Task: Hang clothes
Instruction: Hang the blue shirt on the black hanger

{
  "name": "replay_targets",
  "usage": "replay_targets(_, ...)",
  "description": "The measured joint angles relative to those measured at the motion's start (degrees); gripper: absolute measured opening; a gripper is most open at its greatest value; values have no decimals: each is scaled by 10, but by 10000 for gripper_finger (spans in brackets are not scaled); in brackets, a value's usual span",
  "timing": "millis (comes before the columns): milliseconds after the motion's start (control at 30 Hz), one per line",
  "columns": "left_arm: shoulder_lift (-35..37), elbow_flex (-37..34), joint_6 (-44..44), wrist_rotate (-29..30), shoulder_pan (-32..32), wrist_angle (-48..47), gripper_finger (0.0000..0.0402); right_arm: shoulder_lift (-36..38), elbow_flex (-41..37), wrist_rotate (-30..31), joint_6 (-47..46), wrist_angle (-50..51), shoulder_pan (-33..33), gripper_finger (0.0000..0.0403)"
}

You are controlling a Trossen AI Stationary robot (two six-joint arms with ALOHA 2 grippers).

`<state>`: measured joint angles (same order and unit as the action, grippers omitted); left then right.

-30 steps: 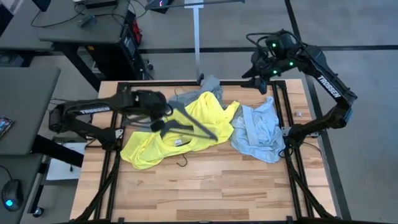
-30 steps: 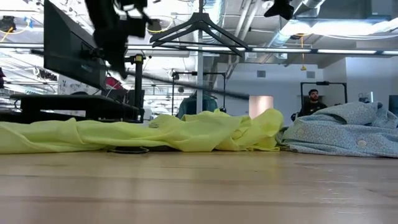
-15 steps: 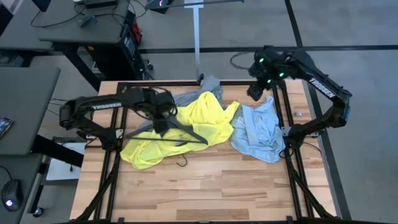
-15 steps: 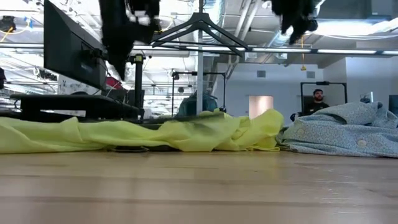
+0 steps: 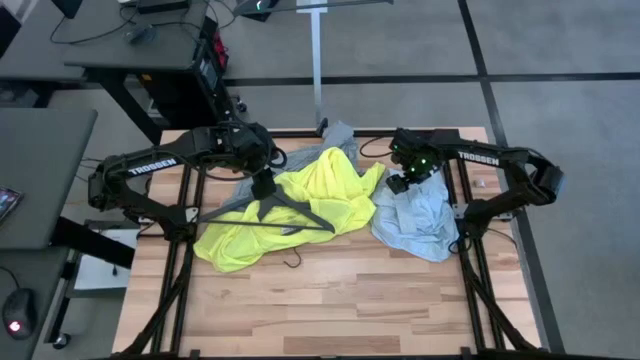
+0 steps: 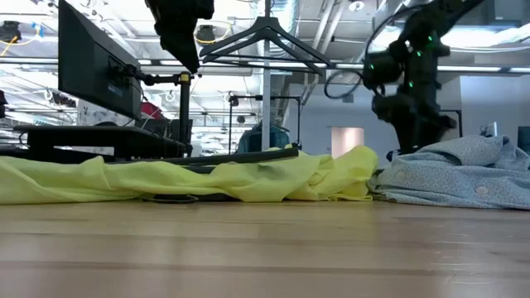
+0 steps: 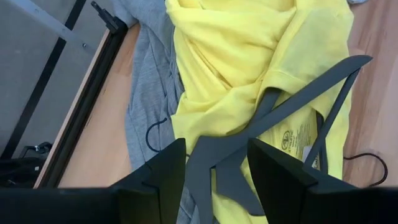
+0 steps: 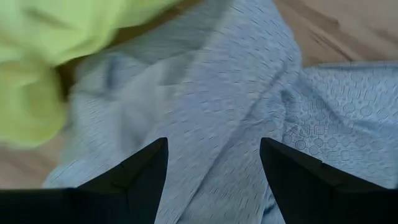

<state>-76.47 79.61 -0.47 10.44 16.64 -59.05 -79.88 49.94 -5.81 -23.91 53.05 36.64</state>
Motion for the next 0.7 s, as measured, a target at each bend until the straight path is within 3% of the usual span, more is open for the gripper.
replay_targets(300,0,0,-2,0,0,22,155,0,-59,-2,-31,-119,-31,244)
replay_targets(500,-4,0,-16,0,0,23,155,-44,-87,-4,-31,-167,-35,243)
replay_targets(600,-4,0,-17,0,0,30,155,-68,-88,-3,-15,-163,-35,224)
replay_targets(700,-4,0,-17,0,0,35,155,-82,-86,1,2,-160,-36,175)
